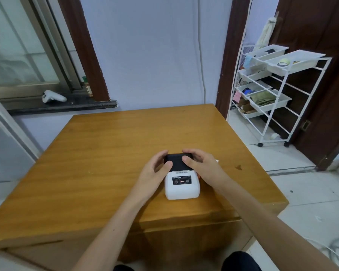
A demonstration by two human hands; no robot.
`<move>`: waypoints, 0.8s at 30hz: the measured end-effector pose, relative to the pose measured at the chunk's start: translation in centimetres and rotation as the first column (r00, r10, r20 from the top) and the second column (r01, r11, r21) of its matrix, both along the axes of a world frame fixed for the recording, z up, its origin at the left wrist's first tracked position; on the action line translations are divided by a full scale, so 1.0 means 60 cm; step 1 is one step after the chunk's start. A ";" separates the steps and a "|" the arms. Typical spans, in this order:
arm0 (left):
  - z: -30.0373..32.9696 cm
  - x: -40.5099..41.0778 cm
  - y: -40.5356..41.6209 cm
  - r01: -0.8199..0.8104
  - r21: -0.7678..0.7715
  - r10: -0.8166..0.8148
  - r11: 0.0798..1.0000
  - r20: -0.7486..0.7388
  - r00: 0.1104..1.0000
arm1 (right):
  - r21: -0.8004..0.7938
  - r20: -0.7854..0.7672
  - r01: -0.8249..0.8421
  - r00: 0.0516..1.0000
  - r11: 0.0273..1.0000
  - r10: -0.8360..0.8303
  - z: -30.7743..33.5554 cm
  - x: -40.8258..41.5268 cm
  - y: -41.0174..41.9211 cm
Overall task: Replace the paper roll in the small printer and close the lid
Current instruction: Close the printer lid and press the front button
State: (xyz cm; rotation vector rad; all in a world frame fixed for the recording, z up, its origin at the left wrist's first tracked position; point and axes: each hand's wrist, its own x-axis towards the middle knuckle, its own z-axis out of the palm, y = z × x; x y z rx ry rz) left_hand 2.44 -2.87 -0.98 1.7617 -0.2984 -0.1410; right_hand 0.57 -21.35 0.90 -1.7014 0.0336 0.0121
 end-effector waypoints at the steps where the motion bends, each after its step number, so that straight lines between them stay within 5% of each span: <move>1: 0.000 -0.004 -0.001 0.004 0.002 -0.004 1.000 -0.006 1.000 | 0.003 0.004 0.007 1.000 1.000 -0.007 0.000 -0.002 0.002; 7: 0.019 -0.014 0.005 0.097 0.077 -0.093 0.992 -0.050 0.994 | -0.113 0.065 0.099 0.994 0.989 -0.092 -0.004 -0.019 0.011; 12: 0.016 -0.029 0.023 0.231 0.299 -0.229 0.926 -0.040 0.973 | -0.154 0.052 0.120 0.992 0.981 -0.113 -0.005 -0.051 -0.005; 24: 0.007 -0.064 0.023 0.123 0.387 -0.176 0.914 0.104 0.979 | -0.032 0.024 -0.051 0.998 0.998 0.052 -0.005 -0.091 0.002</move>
